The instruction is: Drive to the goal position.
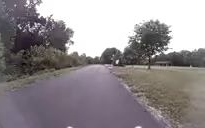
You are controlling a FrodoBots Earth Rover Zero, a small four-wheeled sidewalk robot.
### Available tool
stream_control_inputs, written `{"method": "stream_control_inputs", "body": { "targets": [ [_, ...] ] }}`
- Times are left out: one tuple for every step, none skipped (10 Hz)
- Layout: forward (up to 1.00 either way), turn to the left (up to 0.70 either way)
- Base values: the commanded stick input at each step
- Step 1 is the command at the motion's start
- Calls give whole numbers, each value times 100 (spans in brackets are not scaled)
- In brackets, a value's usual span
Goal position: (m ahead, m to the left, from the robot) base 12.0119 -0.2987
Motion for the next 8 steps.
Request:
{"method": "stream_control_inputs", "body": {
  "targets": [
    [70,0],
    [70,0],
    [70,0],
    [70,0],
    [70,0],
    [70,0],
    [70,0],
    [70,0]
  ]
}}
